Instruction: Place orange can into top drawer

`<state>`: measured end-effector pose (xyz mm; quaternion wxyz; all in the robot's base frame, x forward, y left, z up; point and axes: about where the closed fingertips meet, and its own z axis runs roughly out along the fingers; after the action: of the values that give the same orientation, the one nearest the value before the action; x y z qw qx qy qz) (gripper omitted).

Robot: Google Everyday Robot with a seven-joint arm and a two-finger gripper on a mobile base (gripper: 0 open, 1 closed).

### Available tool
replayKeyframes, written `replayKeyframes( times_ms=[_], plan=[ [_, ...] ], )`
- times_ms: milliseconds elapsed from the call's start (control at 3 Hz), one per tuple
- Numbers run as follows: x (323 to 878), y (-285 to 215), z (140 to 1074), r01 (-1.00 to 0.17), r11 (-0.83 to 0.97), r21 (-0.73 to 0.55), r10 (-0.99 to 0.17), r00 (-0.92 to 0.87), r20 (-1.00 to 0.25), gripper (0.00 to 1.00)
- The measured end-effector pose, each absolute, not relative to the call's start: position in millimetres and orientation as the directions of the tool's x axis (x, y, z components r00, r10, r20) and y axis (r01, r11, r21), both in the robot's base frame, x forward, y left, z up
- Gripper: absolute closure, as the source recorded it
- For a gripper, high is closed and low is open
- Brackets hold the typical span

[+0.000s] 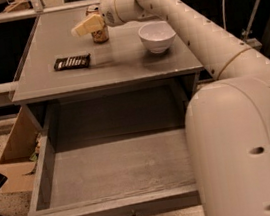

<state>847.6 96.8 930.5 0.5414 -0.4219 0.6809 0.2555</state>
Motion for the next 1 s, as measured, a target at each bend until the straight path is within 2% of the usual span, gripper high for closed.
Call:
replayKeyframes(
  times_ms=[667, 1000],
  plan=[
    [912, 90, 908, -0.765, 0.641, -0.061, -0.232, -0.118, -0.966, 0.0],
    [926, 88, 902, -0.741, 0.67, -0.045, -0.212, -0.133, -0.968, 0.0]
  ],
)
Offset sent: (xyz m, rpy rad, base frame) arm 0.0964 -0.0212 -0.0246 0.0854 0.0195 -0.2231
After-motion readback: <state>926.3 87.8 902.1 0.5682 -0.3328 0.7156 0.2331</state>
